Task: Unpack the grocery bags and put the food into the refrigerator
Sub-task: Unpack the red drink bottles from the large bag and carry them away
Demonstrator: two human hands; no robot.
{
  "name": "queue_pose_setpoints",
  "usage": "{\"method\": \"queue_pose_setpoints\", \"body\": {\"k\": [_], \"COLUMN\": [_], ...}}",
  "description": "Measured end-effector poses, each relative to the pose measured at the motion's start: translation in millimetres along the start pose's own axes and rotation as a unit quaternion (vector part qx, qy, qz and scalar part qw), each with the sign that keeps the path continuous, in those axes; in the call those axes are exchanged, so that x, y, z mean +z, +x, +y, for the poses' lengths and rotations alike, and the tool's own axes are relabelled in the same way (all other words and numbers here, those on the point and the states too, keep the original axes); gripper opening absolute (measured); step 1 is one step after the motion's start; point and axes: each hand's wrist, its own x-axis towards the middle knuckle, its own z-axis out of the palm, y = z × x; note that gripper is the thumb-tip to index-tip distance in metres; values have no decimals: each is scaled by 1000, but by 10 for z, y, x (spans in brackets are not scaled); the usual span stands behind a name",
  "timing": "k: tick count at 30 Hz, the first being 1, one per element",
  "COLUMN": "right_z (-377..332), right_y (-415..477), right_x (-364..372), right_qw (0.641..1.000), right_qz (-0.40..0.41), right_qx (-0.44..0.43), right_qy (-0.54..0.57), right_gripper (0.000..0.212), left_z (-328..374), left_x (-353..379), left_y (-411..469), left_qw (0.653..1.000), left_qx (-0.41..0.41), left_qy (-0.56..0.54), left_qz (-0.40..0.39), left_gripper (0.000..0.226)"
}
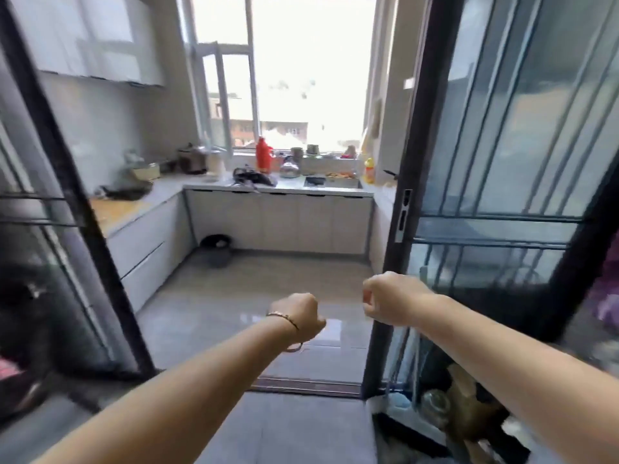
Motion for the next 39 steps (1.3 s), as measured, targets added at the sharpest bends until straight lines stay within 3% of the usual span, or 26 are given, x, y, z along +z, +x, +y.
{"method": "queue_pose_setpoints", "body": {"k": [4,9,16,20,25,32,39], "right_z": [-1609,-3698,-6482,-7873,-9011,-10648,-12200], "right_y": [163,37,-358,-537,-684,-334,21], "right_x": [272,535,837,986,1149,1358,1347], "right_qw": [987,945,884,848,821,763,722], "right_qz": [-8,-39,-76,-116,-95,-83,-91], "right_qx": [-160,-324,-460,-516,-563,-640,-686], "right_qy": [-13,-14,-36,-39,-10,-7,-9], "right_gripper": [30,28,27,26,23,26,25], "left_z": [-1470,-3099,-5029,-5915,-6790,-8092,-9322], "left_x": [-39,-135,-338,-405,-389,-431,-732], "left_y": [-828,-2247,-4216,-5107,-5739,-6124,-6444], "left_qw": [988,948,879,839,802,753,708], "left_qx": [-152,-314,-468,-532,-578,-625,-656], "left_qy": [-8,-22,-52,-67,-83,-111,-105], "left_qz": [21,52,75,91,129,173,239], "left_gripper": [32,27,24,24,24,18,26]}}
